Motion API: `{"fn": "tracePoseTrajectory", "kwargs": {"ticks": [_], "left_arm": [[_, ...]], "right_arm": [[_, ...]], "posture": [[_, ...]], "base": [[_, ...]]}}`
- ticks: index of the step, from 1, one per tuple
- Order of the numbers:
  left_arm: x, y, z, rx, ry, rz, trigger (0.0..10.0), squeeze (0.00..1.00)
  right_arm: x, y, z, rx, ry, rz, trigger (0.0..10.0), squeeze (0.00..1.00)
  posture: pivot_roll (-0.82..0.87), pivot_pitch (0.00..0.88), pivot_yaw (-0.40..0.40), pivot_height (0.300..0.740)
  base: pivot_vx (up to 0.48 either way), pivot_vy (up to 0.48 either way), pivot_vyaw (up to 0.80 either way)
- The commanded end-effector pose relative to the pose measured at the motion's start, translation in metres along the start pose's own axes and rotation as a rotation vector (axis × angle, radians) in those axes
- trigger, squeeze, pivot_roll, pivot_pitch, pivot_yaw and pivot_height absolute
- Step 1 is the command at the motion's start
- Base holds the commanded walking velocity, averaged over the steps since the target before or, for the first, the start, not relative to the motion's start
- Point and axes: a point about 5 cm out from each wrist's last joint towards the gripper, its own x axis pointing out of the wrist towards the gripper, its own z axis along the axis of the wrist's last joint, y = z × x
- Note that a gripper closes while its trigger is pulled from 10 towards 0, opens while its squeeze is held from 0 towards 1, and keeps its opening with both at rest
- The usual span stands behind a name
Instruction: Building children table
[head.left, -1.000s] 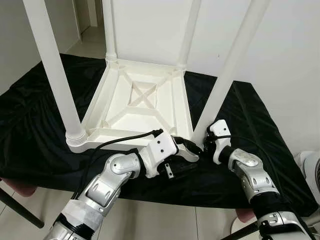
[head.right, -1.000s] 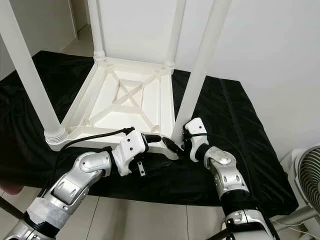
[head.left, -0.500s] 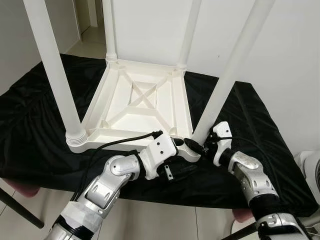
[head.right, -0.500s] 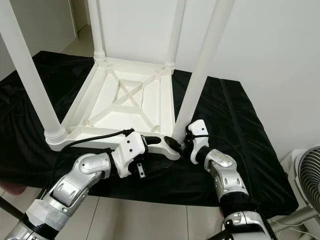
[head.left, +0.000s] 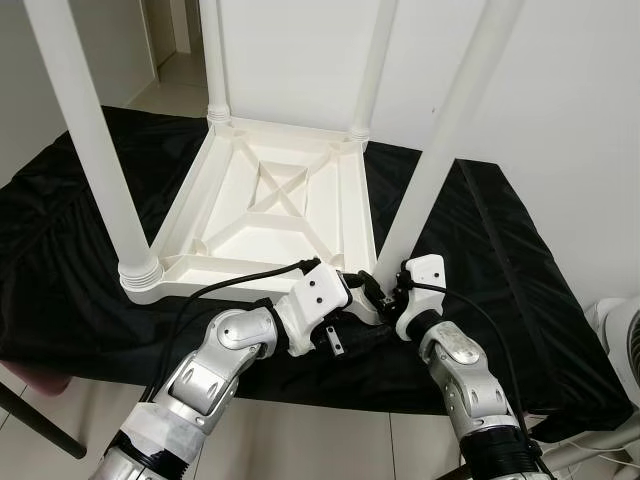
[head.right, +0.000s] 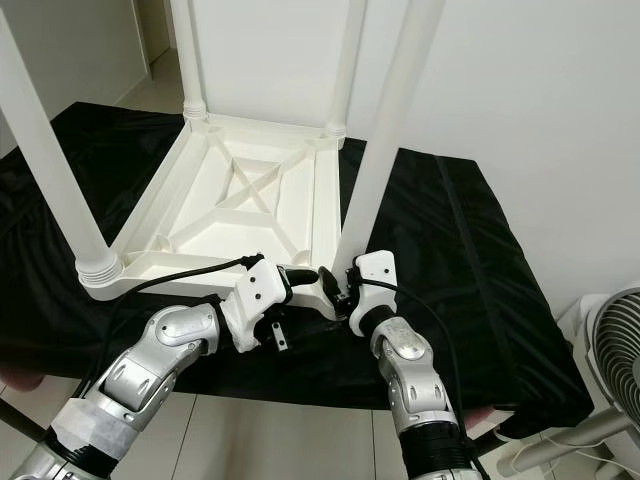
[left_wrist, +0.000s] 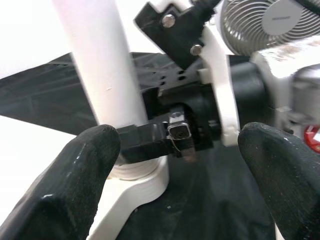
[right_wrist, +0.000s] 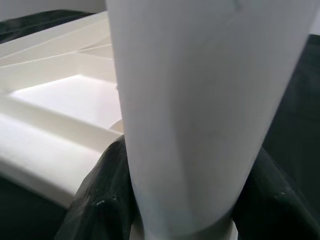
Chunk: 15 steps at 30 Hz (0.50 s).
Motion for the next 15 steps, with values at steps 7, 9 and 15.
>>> {"fn": "tracePoseTrajectory", "kwargs": {"ticks": [7, 9, 15], "left_arm": [[-0.0025, 0.0034, -0.0014, 0.01, 0.012, 0.007, 10.0, 0.0], [-0.0028, 0.0031, -0.0015, 0.009, 0.012, 0.01, 10.0, 0.0], [-0.0028, 0.002, -0.0014, 0.004, 0.011, 0.014, 10.0, 0.0]], "right_arm": [[-0.0075, 0.0034, 0.0099, 0.001, -0.009, -0.431, 10.0, 0.0], [-0.0076, 0.0041, 0.0108, 0.004, -0.009, -0.456, 10.0, 0.0], [-0.0096, -0.0028, 0.015, -0.003, -0.025, -0.487, 10.0, 0.0]], "posture": [[-0.06, 0.0, -0.087, 0.74], [-0.06, 0.0, -0.087, 0.74], [-0.07, 0.0, -0.091, 0.74]], "base": [[0.0, 0.0, 0.0], [0.0, 0.0, 0.0], [0.0, 0.0, 0.0]]}}
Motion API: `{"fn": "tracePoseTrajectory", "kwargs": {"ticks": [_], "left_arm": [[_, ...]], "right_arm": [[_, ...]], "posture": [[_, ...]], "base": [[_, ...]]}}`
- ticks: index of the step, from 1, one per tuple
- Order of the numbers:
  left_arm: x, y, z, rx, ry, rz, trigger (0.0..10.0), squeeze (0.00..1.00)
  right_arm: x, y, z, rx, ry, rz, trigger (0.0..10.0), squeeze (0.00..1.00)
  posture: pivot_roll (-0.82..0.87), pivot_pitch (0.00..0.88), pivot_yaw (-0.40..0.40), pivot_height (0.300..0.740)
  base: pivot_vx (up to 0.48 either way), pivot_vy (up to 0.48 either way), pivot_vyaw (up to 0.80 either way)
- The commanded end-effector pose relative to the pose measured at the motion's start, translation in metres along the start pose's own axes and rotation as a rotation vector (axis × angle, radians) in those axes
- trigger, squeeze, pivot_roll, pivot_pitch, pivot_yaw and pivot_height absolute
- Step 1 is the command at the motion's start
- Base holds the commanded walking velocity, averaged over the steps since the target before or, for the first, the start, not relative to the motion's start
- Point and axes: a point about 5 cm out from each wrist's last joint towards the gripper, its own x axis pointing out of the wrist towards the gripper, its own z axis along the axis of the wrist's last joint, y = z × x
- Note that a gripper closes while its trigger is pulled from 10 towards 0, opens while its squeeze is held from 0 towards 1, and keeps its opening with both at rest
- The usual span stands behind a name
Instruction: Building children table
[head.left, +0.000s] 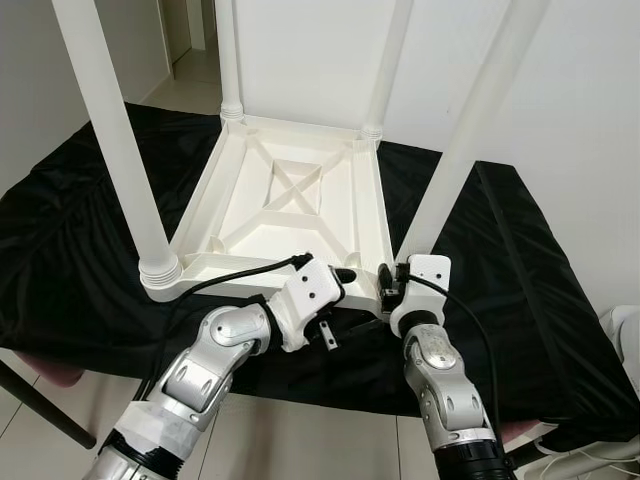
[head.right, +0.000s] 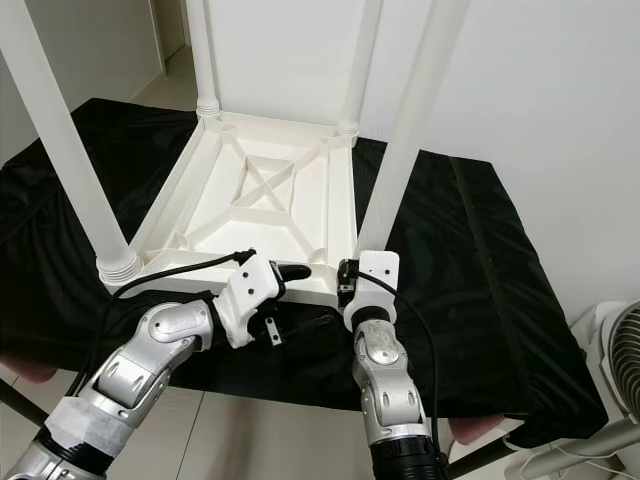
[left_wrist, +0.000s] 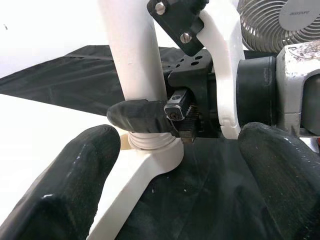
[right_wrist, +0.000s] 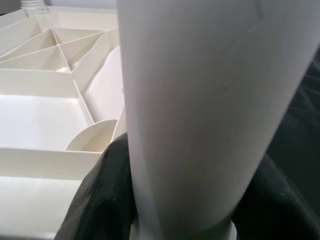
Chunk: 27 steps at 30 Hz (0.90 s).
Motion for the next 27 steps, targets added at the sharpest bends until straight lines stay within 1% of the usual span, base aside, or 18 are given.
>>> {"fn": "tracePoseTrajectory", "kwargs": {"ticks": [1, 2, 3, 6, 10, 12, 13, 15, 16, 19, 21, 22, 23, 24, 26, 27], "left_arm": [[0.0, -0.001, -0.001, 0.002, 0.008, 0.003, 10.0, 0.0], [0.0, -0.001, -0.001, 0.002, 0.008, 0.003, 10.0, 0.0], [0.0, 0.0, -0.001, 0.002, 0.007, 0.005, 10.0, 0.0], [-0.001, 0.001, -0.001, 0.002, 0.007, 0.009, 10.0, 0.0], [-0.001, -0.001, -0.001, 0.0, 0.006, 0.007, 10.0, 0.0], [-0.001, -0.001, -0.001, 0.0, 0.006, 0.007, 10.0, 0.0], [-0.001, -0.001, -0.001, -0.001, 0.006, 0.008, 10.0, 0.0], [-0.001, -0.001, -0.001, -0.001, 0.006, 0.008, 10.0, 0.0], [-0.002, -0.001, -0.001, -0.002, 0.006, 0.008, 10.0, 0.0], [-0.002, -0.001, -0.001, -0.002, 0.006, 0.008, 10.0, 0.0], [-0.002, -0.002, -0.002, -0.001, 0.007, 0.007, 10.0, 0.0], [-0.003, -0.002, -0.002, 0.0, 0.006, 0.009, 10.0, 0.0], [-0.003, -0.002, -0.002, 0.0, 0.006, 0.009, 10.0, 0.0], [-0.003, -0.001, -0.002, -0.001, 0.004, 0.014, 10.0, 0.0], [-0.003, -0.001, -0.002, -0.001, 0.004, 0.014, 10.0, 0.0], [-0.003, 0.002, 0.0, 0.003, -0.009, 0.038, 10.0, 0.0]], "right_arm": [[-0.003, -0.009, 0.007, -0.013, -0.035, -0.108, 10.0, 0.0], [-0.003, -0.009, 0.007, -0.013, -0.035, -0.108, 10.0, 0.0], [-0.005, -0.01, 0.007, -0.01, -0.031, -0.114, 10.0, 1.0], [-0.008, -0.011, 0.008, 0.019, -0.034, -0.114, 10.0, 1.0], [-0.016, -0.015, 0.009, 0.001, -0.035, -0.119, 10.0, 1.0], [-0.016, -0.015, 0.009, 0.001, -0.035, -0.119, 10.0, 1.0], [-0.019, -0.017, 0.008, 0.009, -0.035, -0.116, 10.0, 0.0], [-0.021, -0.018, 0.007, 0.008, -0.036, -0.111, 10.0, 0.0], [-0.028, -0.021, 0.006, 0.005, -0.045, -0.092, 10.0, 0.0], [-0.031, -0.021, 0.006, 0.005, -0.046, -0.08, 10.0, 0.0], [-0.04, -0.022, 0.004, 0.005, -0.053, -0.041, 10.0, 0.0], [-0.045, -0.021, 0.002, 0.013, -0.05, 0.0, 10.0, 0.0], [-0.045, -0.021, 0.002, 0.013, -0.05, 0.0, 10.0, 0.0], [-0.049, -0.021, 0.001, 0.001, -0.053, 0.029, 10.0, 0.0], [-0.049, -0.021, 0.001, 0.001, -0.053, 0.029, 10.0, 0.0], [-0.053, -0.02, -0.002, 0.011, -0.038, 0.074, 10.0, 0.0]], "posture": [[-0.06, 0.0, -0.094, 0.74], [-0.06, 0.0, -0.094, 0.74], [-0.06, 0.0, -0.096, 0.74], [-0.06, 0.0, -0.096, 0.74], [-0.07, 0.0, -0.1, 0.74], [-0.07, 0.0, -0.1, 0.74], [-0.07, 0.002, -0.1, 0.74], [-0.07, 0.001, -0.101, 0.74], [-0.07, 0.001, -0.102, 0.74], [-0.07, 0.001, -0.102, 0.74], [-0.07, 0.0, -0.106, 0.74], [-0.08, 0.0, -0.105, 0.74], [-0.08, 0.0, -0.105, 0.74], [-0.08, 0.0, -0.105, 0.74], [-0.08, 0.0, -0.105, 0.74], [-0.08, 0.0, -0.106, 0.74]], "base": [[0.0, 0.0, 0.0], [0.0, 0.0, 0.0], [0.0, 0.0, 0.0], [0.0, 0.0, 0.0], [0.0, 0.0, 0.0], [0.0, 0.0, 0.0], [0.0, 0.0, 0.0], [0.0, 0.0, 0.0], [0.0, 0.0, 0.0], [0.0, 0.0, 0.0], [0.0, 0.0, 0.0], [0.0, 0.0, 0.0], [0.0, 0.0, 0.0], [0.0, 0.0, 0.0], [0.0, 0.0, 0.0], [0.0, 0.0, 0.0]]}}
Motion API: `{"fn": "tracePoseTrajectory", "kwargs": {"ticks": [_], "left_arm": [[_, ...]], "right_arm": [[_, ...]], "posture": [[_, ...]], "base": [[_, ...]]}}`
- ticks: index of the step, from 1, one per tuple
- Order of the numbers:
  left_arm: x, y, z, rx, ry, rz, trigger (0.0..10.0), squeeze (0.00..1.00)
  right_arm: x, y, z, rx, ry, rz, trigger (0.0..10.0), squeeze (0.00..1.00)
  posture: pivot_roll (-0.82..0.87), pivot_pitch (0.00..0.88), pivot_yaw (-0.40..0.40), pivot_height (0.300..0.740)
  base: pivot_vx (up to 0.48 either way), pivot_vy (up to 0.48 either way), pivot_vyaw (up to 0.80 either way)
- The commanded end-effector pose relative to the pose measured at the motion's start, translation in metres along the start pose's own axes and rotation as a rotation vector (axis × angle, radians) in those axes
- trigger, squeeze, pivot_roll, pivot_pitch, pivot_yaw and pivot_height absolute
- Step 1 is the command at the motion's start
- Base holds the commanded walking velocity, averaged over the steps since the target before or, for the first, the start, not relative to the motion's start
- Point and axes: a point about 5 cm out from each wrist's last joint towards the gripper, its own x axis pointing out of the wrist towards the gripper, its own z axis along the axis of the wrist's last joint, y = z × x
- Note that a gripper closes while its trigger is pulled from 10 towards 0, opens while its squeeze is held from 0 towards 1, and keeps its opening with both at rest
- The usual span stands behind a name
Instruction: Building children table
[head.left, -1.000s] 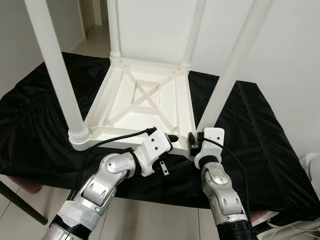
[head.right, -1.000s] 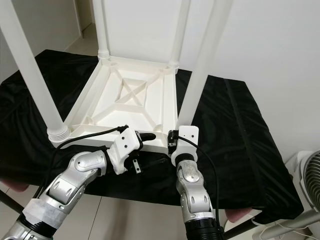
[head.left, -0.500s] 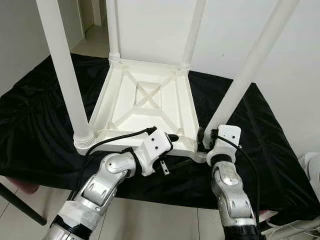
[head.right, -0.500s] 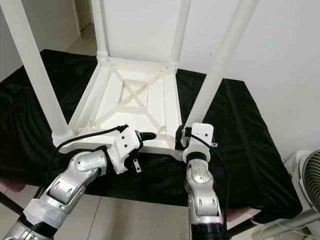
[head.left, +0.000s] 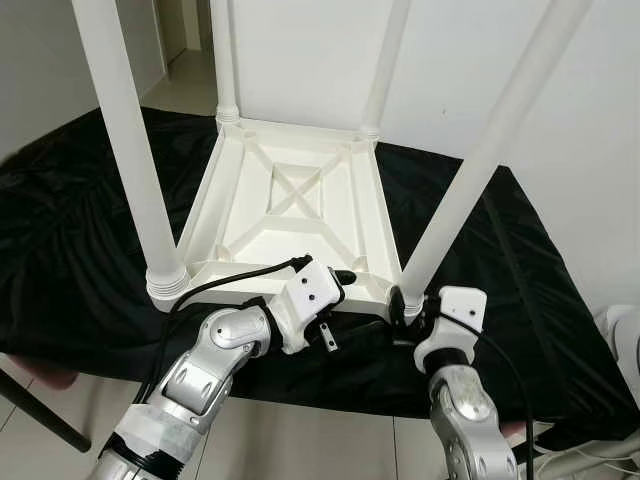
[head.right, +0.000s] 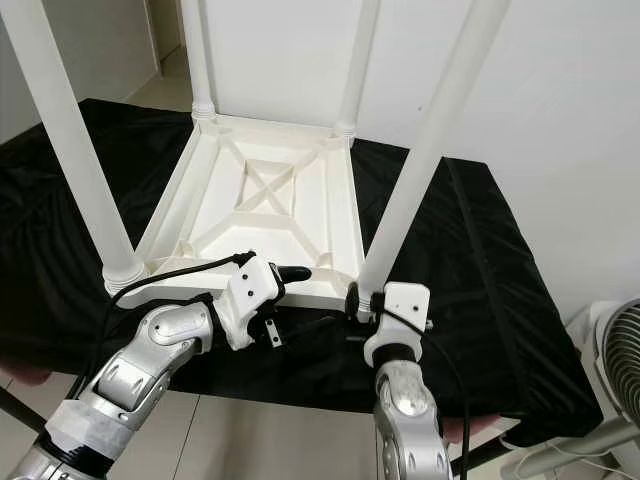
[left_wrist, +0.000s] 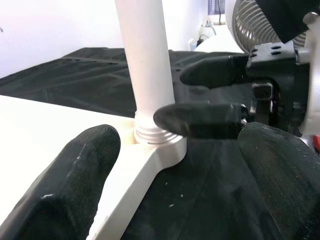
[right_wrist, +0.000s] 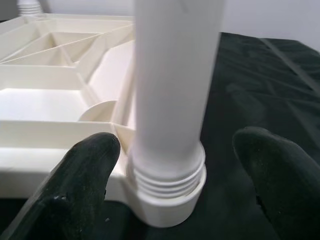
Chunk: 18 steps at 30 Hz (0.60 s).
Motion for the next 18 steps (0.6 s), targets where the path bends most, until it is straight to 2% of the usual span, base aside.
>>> {"fn": "tracePoseTrajectory", "kwargs": {"ticks": [1, 2, 3, 4, 6, 7, 8, 13, 14, 16, 17, 18], "left_arm": [[-0.002, 0.003, 0.001, 0.01, -0.005, 0.029, 10.0, 0.0], [-0.003, 0.011, 0.003, 0.022, -0.02, 0.087, 10.0, 0.0], [-0.004, 0.019, 0.005, 0.031, -0.032, 0.138, 10.0, 0.0], [-0.005, 0.025, 0.007, 0.032, -0.041, 0.173, 10.0, 0.0], [-0.006, 0.029, 0.008, 0.031, -0.045, 0.19, 10.0, 0.0], [-0.007, 0.031, 0.009, 0.038, -0.046, 0.199, 10.0, 0.0], [-0.01, 0.037, 0.01, 0.038, -0.051, 0.234, 10.0, 0.0], [-0.014, 0.046, 0.013, 0.052, -0.058, 0.3, 10.0, 0.0], [-0.015, 0.048, 0.011, 0.044, -0.042, 0.31, 10.0, 0.0], [-0.015, 0.048, 0.011, 0.044, -0.042, 0.31, 10.0, 0.0], [-0.016, 0.048, 0.008, 0.045, -0.023, 0.317, 10.0, 0.0], [-0.016, 0.048, 0.008, 0.045, -0.023, 0.317, 10.0, 0.0]], "right_arm": [[-0.003, 0.0, 0.001, 0.013, -0.006, 0.026, 10.0, 0.0], [-0.008, 0.003, -0.001, 0.028, 0.005, 0.093, 5.3, 0.0], [-0.01, 0.005, -0.001, 0.023, 0.002, 0.133, 4.6, 0.0], [-0.012, 0.008, -0.001, 0.036, 0.004, 0.17, 2.1, 0.0], [-0.012, 0.009, -0.001, 0.042, 0.003, 0.188, 2.1, 0.0], [-0.012, 0.011, 0.0, 0.036, -0.002, 0.205, 0.0, 0.0], [-0.012, 0.016, 0.001, 0.05, -0.002, 0.242, 0.0, 0.0], [-0.011, 0.025, 0.001, 0.067, 0.0, 0.313, 0.0, 0.0], [-0.009, 0.027, 0.001, 0.062, -0.004, 0.315, 0.5, 0.0], [-0.009, 0.027, 0.001, 0.062, -0.004, 0.315, 0.5, 0.0], [-0.005, 0.028, 0.001, 0.063, -0.006, 0.318, 9.1, 0.0], [-0.005, 0.028, 0.001, 0.063, -0.006, 0.318, 9.1, 0.0]], "posture": [[-0.08, 0.0, -0.106, 0.74], [-0.08, 0.0, -0.107, 0.74], [-0.08, 0.0, -0.107, 0.74], [-0.08, 0.0, -0.107, 0.74], [-0.07, 0.0, -0.109, 0.74], [-0.07, 0.0, -0.109, 0.74], [-0.06, 0.0, -0.11, 0.74], [-0.06, 0.0, -0.111, 0.74], [-0.05, 0.0, -0.112, 0.74], [-0.05, 0.0, -0.112, 0.74], [-0.05, 0.0, -0.114, 0.74], [-0.05, 0.0, -0.114, 0.74]], "base": [[0.0, 0.0, 0.0], [0.0, 0.0, 0.0], [0.0, 0.0, 0.0], [0.0, 0.0, 0.0], [0.0, 0.0, 0.0], [0.0, 0.0, 0.0], [0.0, 0.0, 0.0], [0.0, 0.0, 0.0], [0.0, 0.0, 0.0], [0.0, 0.0, 0.0], [0.0, 0.0, 0.0], [0.0, 0.0, 0.0]]}}
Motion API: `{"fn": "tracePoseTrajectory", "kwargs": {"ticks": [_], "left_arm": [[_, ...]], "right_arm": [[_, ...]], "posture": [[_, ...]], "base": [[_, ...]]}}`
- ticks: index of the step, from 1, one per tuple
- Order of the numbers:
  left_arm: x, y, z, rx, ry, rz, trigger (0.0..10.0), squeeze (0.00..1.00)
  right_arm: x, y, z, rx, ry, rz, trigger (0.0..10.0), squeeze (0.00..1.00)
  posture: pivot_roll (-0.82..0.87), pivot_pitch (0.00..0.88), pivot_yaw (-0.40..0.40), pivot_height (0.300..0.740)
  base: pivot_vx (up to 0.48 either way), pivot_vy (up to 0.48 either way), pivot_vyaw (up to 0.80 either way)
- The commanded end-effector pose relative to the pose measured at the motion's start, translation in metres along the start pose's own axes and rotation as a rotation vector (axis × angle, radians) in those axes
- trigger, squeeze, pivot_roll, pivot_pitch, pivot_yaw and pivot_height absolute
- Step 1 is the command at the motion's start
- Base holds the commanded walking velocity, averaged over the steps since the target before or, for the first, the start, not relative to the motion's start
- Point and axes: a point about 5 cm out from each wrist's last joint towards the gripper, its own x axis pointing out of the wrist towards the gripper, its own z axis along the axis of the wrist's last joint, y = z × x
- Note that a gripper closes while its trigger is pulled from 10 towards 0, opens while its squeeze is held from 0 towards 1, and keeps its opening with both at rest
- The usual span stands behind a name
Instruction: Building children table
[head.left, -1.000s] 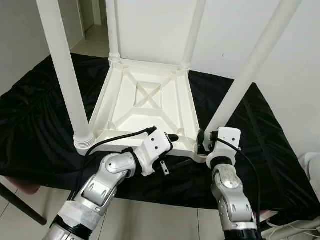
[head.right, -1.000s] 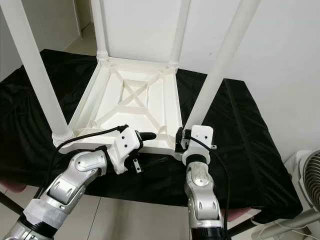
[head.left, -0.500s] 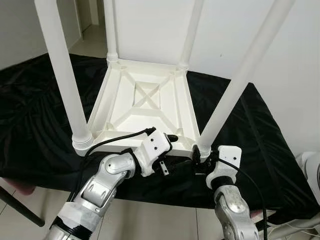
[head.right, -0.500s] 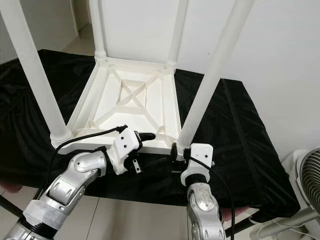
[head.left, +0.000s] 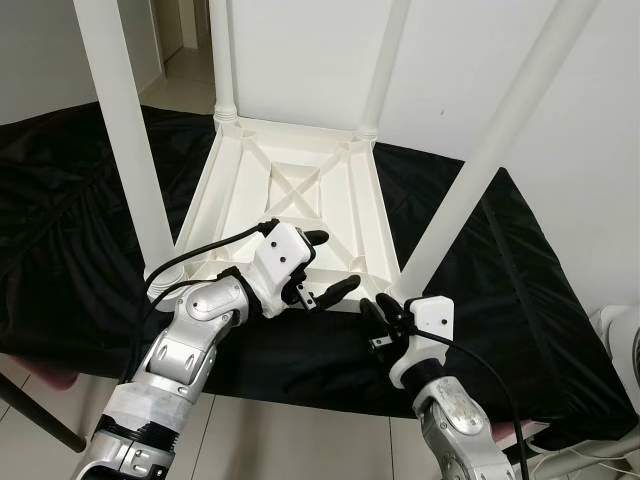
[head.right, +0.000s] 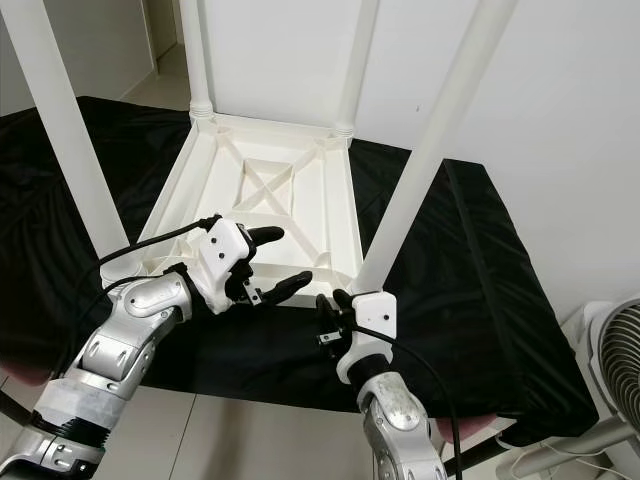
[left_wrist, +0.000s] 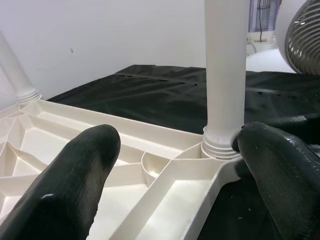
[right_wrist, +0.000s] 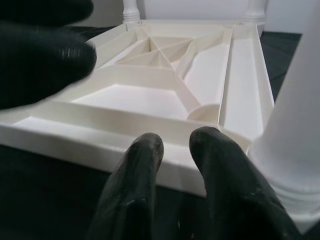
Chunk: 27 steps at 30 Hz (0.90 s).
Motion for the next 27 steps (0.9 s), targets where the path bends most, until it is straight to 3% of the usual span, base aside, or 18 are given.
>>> {"fn": "tracePoseTrajectory", "kwargs": {"ticks": [1, 7, 15, 18, 22, 27], "left_arm": [[0.0, 0.009, -0.006, -0.009, 0.038, 0.172, 10.0, 0.0], [0.0, 0.012, -0.013, -0.026, 0.08, 0.217, 10.0, 0.0], [-0.005, 0.018, -0.037, -0.03, 0.273, 0.263, 10.0, 0.0], [-0.007, 0.015, -0.047, -0.019, 0.341, 0.255, 10.0, 0.0], [-0.006, 0.017, -0.05, -0.024, 0.368, 0.259, 10.0, 0.0], [-0.006, 0.019, -0.05, 0.028, 0.4, 0.267, 10.0, 0.0]], "right_arm": [[0.004, -0.002, -0.003, -0.003, 0.008, -0.009, 10.0, 0.0], [0.018, -0.003, -0.001, 0.021, -0.011, -0.011, 10.0, 0.0], [0.02, -0.012, 0.0, 0.008, -0.023, -0.031, 10.0, 0.0], [0.017, -0.026, 0.001, 0.007, -0.033, -0.103, 10.0, 0.0], [0.013, -0.041, 0.0, -0.001, -0.037, -0.181, 10.0, 0.0], [0.008, -0.057, 0.001, -0.027, -0.044, -0.279, 10.0, 0.0]], "posture": [[-0.05, 0.0, -0.114, 0.74], [-0.05, 0.0, -0.109, 0.74], [-0.04, 0.0, -0.117, 0.74], [-0.05, 0.0, -0.116, 0.74], [-0.06, 0.0, -0.111, 0.74], [-0.07, 0.0, -0.103, 0.74]], "base": [[0.0, 0.0, 0.0], [0.0, 0.0, 0.0], [0.0, 0.0, 0.0], [0.0, 0.0, 0.0], [0.0, 0.0, 0.0], [0.0, 0.0, 0.0]]}}
